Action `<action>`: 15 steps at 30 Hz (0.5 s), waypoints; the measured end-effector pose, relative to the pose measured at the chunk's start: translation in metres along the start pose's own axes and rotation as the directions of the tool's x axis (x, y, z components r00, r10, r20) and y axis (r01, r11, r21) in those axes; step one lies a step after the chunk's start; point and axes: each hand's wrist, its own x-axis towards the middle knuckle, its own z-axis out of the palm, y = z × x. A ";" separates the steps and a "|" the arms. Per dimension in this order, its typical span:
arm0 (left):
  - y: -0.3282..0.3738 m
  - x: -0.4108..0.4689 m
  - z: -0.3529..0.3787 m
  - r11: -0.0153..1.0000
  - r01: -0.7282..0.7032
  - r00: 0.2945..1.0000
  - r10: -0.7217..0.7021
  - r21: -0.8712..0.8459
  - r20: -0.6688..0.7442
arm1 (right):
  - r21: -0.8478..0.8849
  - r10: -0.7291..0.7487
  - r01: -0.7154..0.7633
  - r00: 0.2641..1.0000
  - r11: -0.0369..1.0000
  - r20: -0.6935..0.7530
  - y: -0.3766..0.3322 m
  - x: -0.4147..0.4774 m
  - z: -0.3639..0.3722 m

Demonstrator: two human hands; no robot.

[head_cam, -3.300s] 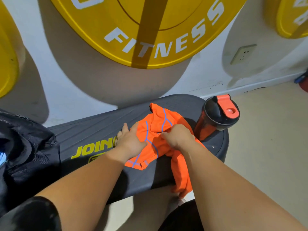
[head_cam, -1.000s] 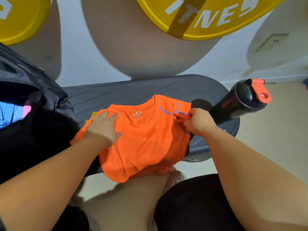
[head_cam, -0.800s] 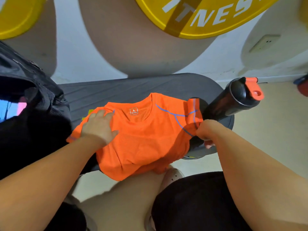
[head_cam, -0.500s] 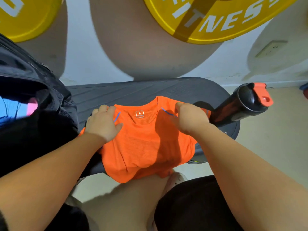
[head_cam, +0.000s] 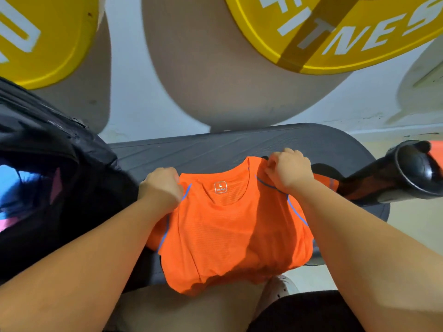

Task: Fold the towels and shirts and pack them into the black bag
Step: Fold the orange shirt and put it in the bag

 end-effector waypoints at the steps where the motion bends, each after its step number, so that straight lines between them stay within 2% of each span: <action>1: 0.000 0.003 0.001 0.998 0.007 1.000 -0.007 -0.056 0.000 | 0.033 -0.001 0.001 1.000 0.999 0.021 0.001 0.001 0.000; 5: -0.006 0.012 -0.001 0.966 0.021 1.000 -0.019 -0.257 0.009 | 0.161 0.094 -0.106 0.992 0.981 0.080 0.003 0.006 -0.002; 10: -0.007 0.020 -0.018 0.948 0.000 1.000 0.004 -0.317 0.010 | 0.380 0.272 -0.324 0.944 0.866 0.185 0.007 0.008 -0.016; 12: -0.003 0.019 -0.027 0.963 -0.021 0.999 0.028 -0.270 0.019 | 0.512 0.302 -0.393 0.919 0.764 0.254 0.010 0.009 -0.018; 15: -0.002 0.026 -0.038 0.985 -0.174 0.985 0.174 -0.013 0.020 | 0.599 0.319 -0.455 0.890 0.659 0.325 0.010 0.012 -0.022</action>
